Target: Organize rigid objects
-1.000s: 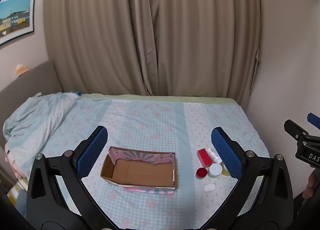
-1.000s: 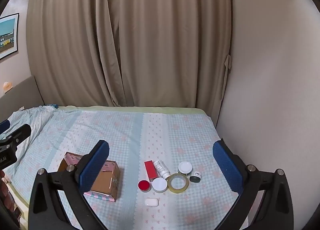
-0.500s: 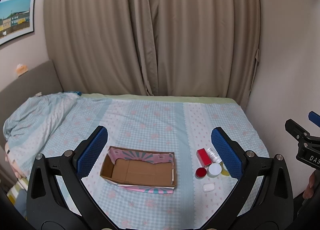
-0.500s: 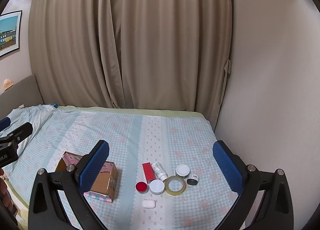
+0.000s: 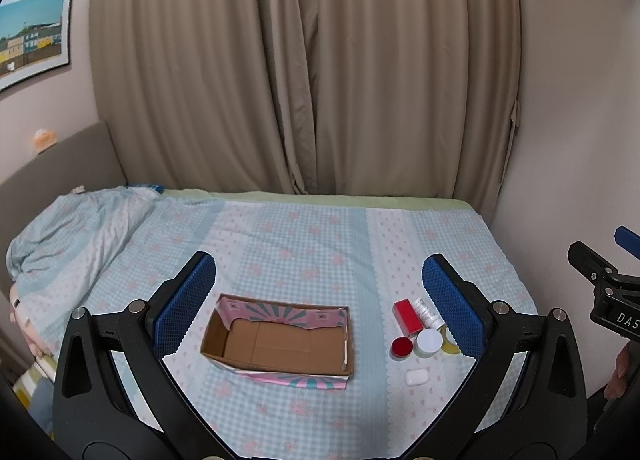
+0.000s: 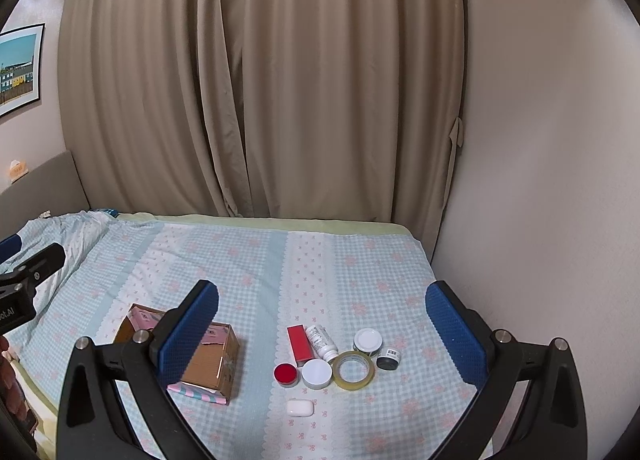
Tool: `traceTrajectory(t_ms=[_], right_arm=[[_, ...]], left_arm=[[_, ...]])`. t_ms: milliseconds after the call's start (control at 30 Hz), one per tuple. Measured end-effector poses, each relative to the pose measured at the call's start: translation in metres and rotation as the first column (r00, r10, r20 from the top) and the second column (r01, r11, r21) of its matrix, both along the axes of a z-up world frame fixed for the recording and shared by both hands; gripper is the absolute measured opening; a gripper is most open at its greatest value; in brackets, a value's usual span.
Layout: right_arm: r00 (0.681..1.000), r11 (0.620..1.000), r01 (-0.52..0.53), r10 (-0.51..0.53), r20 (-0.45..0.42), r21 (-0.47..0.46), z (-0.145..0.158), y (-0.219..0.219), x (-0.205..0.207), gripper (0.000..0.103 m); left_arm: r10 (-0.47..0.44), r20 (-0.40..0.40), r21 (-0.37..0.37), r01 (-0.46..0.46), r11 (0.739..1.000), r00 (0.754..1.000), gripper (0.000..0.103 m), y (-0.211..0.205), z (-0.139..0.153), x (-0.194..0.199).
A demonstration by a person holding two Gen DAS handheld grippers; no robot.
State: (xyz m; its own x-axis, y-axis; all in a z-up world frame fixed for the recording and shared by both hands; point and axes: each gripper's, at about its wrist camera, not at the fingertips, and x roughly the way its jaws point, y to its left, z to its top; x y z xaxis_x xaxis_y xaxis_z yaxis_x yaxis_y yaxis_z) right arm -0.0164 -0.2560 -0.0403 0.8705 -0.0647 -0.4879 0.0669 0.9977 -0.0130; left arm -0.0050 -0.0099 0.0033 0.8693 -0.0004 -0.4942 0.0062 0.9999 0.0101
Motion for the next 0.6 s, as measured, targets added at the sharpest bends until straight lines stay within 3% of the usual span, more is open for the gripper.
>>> traceTrajectory(t_ms=[600], right_arm=[[1.0,1.0,-0.001,0.001,0.003,0.003,-0.003,0.0005,-0.0021,0.103]], left_arm=[[0.005,0.004,0.0,-0.005,1.0,1.0,0.103,-0.0008,0.0011,-0.0009]])
